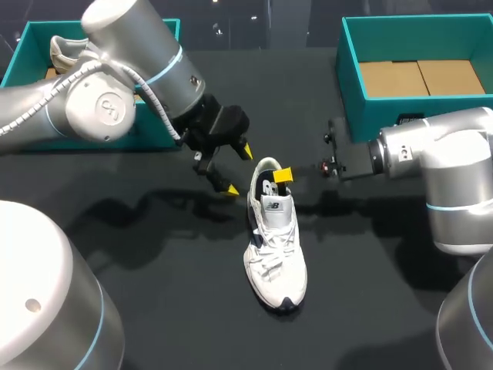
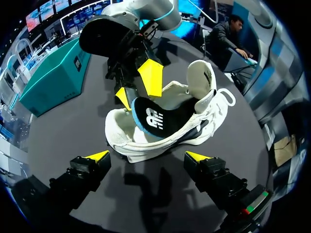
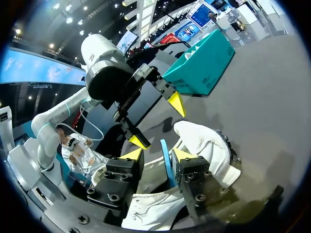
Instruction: Take the shoe out of the shoebox, open the shoe tongue, remove and reinsert the insole, then place the shoe into the shoebox
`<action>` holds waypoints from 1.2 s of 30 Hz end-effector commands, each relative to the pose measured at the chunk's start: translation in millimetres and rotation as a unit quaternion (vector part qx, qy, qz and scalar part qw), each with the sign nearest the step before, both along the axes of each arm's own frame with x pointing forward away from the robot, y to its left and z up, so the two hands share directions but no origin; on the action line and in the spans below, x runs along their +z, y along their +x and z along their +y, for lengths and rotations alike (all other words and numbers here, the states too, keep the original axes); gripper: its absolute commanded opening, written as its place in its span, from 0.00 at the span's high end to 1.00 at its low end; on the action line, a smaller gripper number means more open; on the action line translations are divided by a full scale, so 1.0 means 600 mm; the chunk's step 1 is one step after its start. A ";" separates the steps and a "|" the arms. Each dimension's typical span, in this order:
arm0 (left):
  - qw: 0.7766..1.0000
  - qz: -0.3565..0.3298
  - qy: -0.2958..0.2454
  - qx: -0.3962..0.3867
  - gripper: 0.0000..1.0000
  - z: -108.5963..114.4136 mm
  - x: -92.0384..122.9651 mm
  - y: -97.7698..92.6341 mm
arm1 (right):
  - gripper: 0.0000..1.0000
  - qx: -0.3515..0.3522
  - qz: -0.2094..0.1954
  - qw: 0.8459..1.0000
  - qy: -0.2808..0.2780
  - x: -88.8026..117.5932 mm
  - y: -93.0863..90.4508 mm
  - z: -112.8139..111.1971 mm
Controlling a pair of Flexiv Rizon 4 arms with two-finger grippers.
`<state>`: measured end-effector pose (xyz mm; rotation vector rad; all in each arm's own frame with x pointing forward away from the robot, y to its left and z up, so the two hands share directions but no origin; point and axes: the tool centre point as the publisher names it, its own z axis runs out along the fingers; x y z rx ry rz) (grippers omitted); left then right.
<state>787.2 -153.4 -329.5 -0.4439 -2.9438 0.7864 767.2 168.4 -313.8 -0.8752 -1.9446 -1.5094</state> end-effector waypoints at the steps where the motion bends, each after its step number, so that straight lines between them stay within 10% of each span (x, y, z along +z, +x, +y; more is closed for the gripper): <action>1: 1.000 0.001 -0.008 -0.010 0.00 0.038 0.027 -0.005 | 0.63 -0.005 0.004 1.000 -0.013 0.006 0.000 -0.017; 21: 0.996 0.014 0.006 -0.082 0.00 0.159 0.096 -0.011 | 0.65 -0.014 0.065 0.989 -0.131 0.014 0.033 -0.143; 36: 0.995 0.029 0.022 -0.095 0.00 0.228 0.150 -0.004 | 0.70 0.049 0.132 0.948 -0.286 0.053 0.049 -0.213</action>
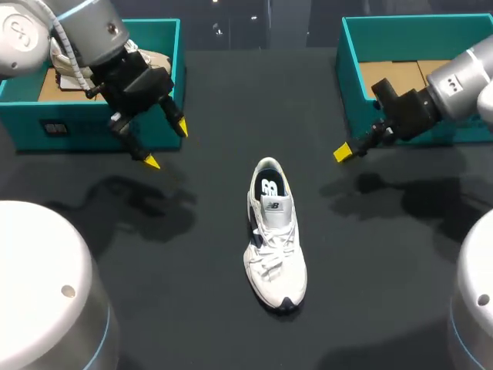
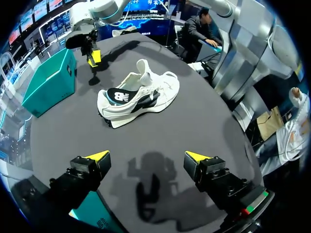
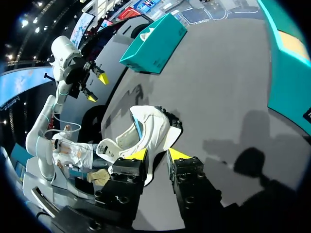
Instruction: Take the shoe out of the shoebox, open the shoe tongue, remove and reinsert the insole, then place the shoe into the shoebox
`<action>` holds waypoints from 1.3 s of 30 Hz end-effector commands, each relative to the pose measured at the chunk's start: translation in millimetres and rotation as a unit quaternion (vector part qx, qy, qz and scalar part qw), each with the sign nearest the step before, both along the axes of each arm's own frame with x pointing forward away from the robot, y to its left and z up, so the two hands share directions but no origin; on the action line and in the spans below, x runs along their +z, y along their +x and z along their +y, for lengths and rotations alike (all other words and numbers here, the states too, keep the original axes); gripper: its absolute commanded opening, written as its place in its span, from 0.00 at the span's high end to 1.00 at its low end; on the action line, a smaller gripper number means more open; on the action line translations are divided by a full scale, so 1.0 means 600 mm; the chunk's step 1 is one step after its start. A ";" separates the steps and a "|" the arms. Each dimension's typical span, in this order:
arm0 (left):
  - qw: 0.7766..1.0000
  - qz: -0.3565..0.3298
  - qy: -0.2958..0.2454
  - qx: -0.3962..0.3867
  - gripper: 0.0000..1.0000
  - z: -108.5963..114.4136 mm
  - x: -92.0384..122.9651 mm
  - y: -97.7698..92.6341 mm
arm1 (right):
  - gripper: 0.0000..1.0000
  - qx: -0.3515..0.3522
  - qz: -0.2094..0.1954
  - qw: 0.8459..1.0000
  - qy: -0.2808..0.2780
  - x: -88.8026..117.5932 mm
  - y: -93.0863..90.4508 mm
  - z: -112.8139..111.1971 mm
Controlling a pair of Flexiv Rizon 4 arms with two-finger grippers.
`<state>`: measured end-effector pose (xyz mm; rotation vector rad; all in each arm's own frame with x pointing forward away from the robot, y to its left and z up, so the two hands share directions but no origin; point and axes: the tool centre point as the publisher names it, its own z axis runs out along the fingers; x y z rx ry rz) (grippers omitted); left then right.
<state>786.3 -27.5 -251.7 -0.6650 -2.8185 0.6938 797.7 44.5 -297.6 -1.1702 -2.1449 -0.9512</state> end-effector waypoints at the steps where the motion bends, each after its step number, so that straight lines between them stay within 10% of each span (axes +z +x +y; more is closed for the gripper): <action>1: 1.000 0.005 -0.002 -0.005 0.00 0.021 0.025 -0.002 | 0.70 0.051 0.043 0.995 -0.077 0.029 -0.002 -0.008; 13: 0.999 0.009 0.010 -0.034 0.00 0.088 0.075 0.014 | 1.00 0.007 0.037 0.974 -0.224 0.070 -0.035 0.001; 21: 0.998 0.015 0.019 -0.060 0.00 0.125 0.101 0.024 | 1.00 -0.053 0.010 0.954 -0.295 0.109 -0.076 0.053; 39: 0.994 -0.005 0.029 -0.102 0.00 0.158 0.096 0.060 | 1.00 -0.073 0.021 0.950 -0.304 0.081 -0.081 0.102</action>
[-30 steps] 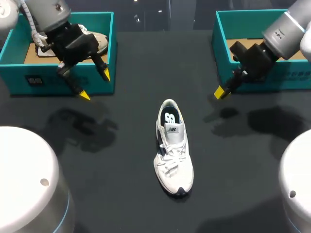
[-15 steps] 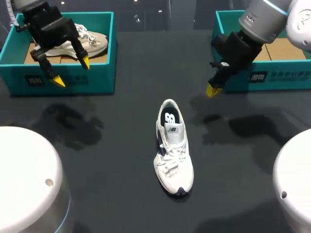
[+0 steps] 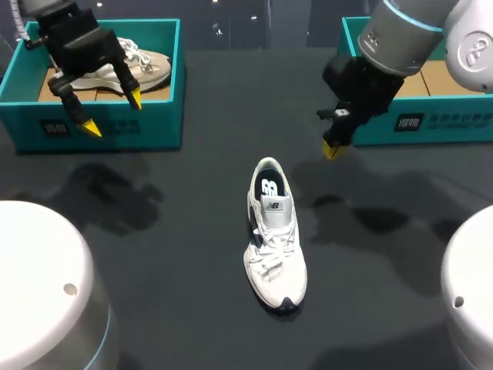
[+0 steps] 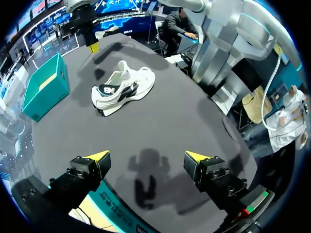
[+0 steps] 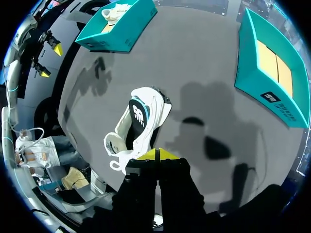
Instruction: Take the shoe out of the shoebox, open the shoe tongue, remove and reinsert the insole, then place the shoe into the shoebox
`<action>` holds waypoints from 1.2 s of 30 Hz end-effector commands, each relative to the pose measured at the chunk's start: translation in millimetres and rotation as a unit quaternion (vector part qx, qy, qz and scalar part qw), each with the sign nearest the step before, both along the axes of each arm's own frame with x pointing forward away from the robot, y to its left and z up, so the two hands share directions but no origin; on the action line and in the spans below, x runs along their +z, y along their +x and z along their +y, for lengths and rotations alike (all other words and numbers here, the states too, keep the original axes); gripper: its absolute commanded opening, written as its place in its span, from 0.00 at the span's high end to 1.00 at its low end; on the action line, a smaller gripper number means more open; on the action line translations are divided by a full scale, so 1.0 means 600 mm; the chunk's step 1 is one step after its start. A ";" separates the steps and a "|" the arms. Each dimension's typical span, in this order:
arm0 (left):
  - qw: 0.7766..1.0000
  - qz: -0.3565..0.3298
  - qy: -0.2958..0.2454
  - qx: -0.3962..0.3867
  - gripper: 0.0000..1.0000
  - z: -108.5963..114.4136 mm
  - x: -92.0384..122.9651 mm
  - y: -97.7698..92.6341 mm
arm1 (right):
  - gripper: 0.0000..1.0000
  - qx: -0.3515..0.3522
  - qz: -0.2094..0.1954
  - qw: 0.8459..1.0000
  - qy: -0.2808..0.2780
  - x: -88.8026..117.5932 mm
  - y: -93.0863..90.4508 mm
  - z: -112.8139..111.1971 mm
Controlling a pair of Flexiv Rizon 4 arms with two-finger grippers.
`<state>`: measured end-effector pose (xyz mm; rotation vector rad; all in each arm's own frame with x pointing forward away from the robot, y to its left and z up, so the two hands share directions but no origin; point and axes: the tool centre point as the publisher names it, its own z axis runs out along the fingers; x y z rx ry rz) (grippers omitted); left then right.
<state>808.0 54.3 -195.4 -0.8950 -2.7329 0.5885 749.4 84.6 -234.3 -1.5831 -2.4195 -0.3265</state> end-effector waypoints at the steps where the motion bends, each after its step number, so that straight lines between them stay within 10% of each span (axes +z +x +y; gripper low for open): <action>1: 1.000 0.000 0.006 -0.018 0.00 0.030 0.002 0.030 | 1.00 -0.021 -0.006 1.000 -0.016 -0.027 -0.003 0.041; 10: 0.996 -0.025 0.011 -0.082 0.00 0.093 0.010 0.079 | 1.00 -0.096 -0.071 0.990 -0.070 -0.025 -0.025 0.086; 36: 0.996 -0.025 0.011 -0.082 0.00 0.093 0.010 0.079 | 1.00 -0.163 -0.144 0.961 -0.174 -0.070 -0.027 0.142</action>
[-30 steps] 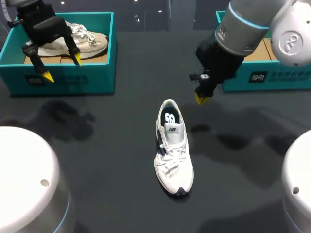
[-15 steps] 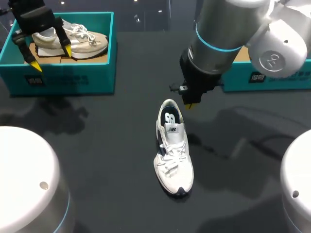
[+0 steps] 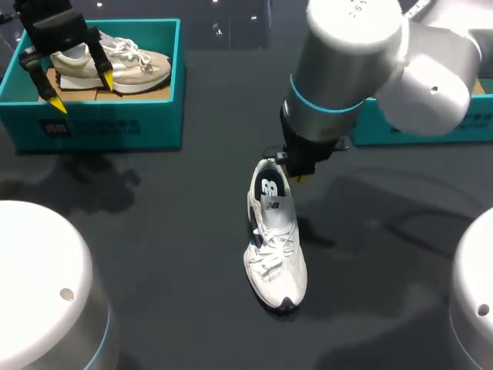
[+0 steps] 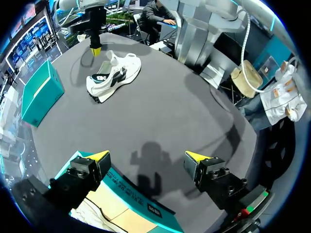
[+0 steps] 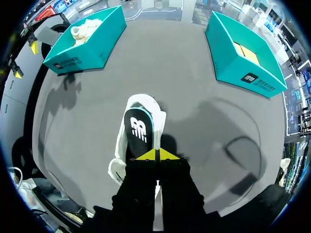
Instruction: Take the shoe out of the shoebox, open the shoe tongue, remove and reinsert the insole, then place the shoe into the shoebox
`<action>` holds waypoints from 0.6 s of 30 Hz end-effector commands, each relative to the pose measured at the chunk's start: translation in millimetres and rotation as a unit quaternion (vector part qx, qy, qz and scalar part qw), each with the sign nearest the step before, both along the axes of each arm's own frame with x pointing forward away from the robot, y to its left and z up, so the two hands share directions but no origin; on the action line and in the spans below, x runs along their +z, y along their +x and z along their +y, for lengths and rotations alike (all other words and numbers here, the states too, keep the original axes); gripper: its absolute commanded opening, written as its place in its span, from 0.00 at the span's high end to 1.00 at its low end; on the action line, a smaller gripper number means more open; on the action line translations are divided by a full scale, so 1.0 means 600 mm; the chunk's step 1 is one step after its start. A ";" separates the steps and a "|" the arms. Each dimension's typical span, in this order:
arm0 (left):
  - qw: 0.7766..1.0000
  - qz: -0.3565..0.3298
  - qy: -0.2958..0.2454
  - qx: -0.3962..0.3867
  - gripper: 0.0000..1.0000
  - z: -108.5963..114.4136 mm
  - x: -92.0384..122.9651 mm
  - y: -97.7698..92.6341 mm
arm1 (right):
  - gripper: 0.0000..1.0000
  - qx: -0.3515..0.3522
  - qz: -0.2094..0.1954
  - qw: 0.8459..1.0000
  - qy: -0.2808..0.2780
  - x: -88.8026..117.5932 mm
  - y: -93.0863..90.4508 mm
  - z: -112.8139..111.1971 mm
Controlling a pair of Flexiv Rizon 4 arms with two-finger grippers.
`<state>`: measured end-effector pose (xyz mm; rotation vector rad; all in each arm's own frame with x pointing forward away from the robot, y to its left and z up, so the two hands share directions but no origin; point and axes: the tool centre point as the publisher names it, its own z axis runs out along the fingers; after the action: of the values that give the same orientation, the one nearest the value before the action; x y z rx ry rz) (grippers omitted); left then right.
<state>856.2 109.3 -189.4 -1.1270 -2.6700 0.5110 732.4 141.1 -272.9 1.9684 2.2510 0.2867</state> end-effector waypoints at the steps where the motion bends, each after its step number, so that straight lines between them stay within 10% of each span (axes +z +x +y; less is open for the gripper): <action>1: 1.000 -0.001 0.001 0.000 0.00 0.001 0.000 -0.001 | 1.00 -0.017 -0.018 0.997 -0.067 -0.005 0.001 0.051; 18: 1.000 -0.001 0.001 0.000 0.00 0.001 0.000 -0.001 | 1.00 -0.024 -0.035 0.995 -0.094 -0.012 0.011 0.080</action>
<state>856.0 109.3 -189.2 -1.1270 -2.6700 0.5114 735.8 175.7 -264.5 1.8929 2.1153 0.1522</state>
